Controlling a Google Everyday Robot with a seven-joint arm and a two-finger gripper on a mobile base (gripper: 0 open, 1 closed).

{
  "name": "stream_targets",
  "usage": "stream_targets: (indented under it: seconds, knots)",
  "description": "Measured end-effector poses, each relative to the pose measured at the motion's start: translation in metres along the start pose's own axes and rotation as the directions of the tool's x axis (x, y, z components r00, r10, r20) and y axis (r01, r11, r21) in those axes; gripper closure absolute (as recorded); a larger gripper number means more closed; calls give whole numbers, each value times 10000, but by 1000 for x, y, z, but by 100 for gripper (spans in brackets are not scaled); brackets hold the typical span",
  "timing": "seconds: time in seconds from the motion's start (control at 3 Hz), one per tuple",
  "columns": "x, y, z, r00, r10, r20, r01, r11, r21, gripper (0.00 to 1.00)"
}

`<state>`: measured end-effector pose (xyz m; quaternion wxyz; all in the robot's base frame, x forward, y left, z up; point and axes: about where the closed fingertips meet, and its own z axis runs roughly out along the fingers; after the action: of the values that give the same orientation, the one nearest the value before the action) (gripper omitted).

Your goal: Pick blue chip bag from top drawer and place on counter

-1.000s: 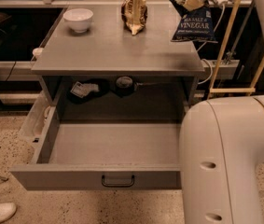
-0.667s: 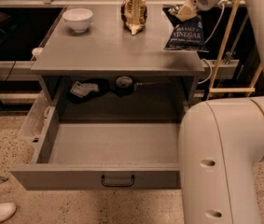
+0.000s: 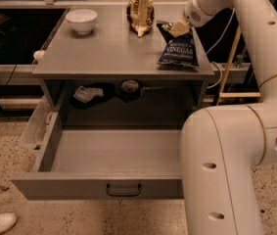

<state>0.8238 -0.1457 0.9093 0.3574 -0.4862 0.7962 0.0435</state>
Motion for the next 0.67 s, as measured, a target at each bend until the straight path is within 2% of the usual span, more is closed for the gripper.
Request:
stream_targets:
  seconds: [0.33, 0.67]
  knots:
    - [0, 0, 0, 10000, 0, -1, 0, 10000, -3, 82]
    - [0, 0, 0, 10000, 0, -1, 0, 10000, -3, 59]
